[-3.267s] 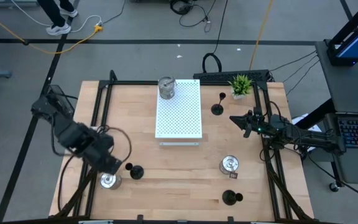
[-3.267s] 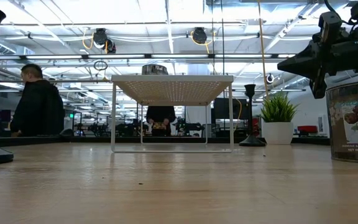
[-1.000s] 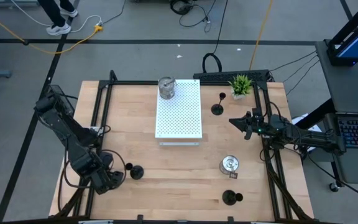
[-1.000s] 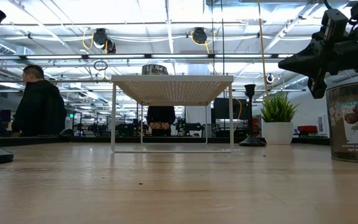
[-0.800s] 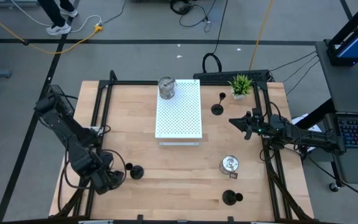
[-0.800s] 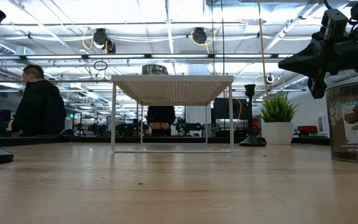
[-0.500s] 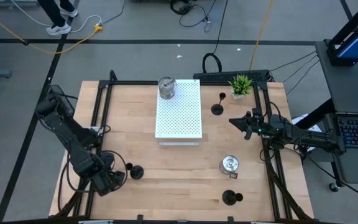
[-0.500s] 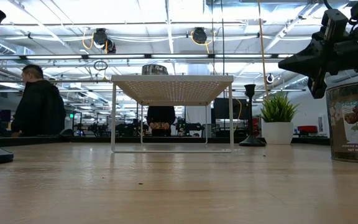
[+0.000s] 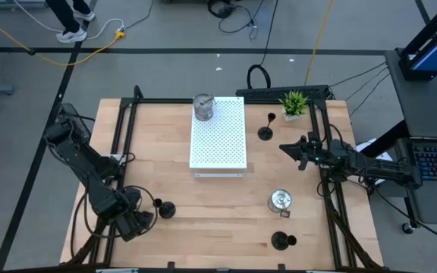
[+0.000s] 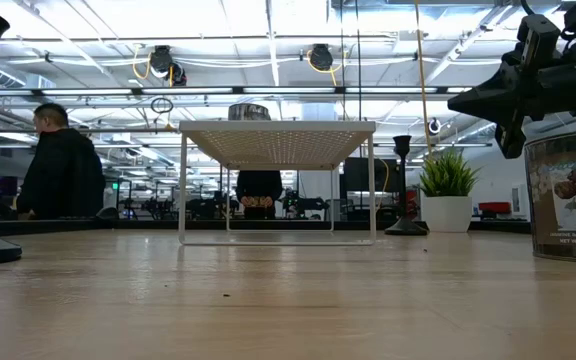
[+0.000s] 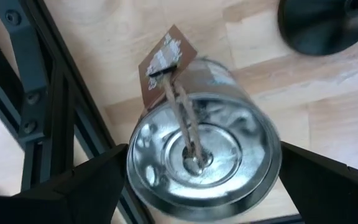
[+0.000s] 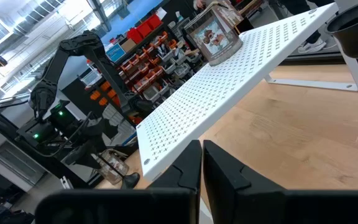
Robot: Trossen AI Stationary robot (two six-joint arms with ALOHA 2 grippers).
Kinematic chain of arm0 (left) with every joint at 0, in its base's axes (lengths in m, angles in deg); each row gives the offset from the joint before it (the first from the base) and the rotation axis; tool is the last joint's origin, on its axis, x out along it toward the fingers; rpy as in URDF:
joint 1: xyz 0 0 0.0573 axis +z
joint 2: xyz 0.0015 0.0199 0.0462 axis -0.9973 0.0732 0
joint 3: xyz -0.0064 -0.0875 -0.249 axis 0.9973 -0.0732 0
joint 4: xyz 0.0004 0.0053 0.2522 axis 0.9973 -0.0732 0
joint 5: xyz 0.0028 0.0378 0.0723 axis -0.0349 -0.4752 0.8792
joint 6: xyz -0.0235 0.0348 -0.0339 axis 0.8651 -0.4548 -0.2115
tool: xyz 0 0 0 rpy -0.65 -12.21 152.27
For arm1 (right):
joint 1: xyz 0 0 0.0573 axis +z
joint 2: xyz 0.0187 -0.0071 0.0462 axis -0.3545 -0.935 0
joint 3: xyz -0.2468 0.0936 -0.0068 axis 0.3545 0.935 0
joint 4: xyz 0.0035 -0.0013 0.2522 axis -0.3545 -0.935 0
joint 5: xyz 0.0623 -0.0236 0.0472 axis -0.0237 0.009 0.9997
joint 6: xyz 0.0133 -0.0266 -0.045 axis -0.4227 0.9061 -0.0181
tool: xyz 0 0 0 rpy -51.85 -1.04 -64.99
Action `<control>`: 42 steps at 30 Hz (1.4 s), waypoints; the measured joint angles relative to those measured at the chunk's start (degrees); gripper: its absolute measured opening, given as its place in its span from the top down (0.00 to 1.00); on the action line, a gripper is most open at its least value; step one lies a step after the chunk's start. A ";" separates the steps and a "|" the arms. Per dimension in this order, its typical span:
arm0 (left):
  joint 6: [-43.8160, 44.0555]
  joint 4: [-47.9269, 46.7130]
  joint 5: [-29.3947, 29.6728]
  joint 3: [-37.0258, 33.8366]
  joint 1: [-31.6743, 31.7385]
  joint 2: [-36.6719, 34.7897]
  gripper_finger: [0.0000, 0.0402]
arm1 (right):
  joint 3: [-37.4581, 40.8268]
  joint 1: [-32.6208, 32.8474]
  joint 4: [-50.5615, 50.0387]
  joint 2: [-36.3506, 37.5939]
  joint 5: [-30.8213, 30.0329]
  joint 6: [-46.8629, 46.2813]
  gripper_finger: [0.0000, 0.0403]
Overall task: Pick & Place candle stick holders
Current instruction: Put the left silver scented candle on the shelf aligned with the other silver scented candle
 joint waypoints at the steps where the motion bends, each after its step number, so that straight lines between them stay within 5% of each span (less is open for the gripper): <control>1: -0.05 -0.01 -0.31 0.01 -0.03 0.00 0.00 | 0.00 0.00 0.00 0.01 0.00 0.00 0.98; 42: -3.42 -0.08 0.44 0.01 -0.34 2.11 0.01 | -0.01 -0.01 0.00 -0.01 0.00 0.00 0.98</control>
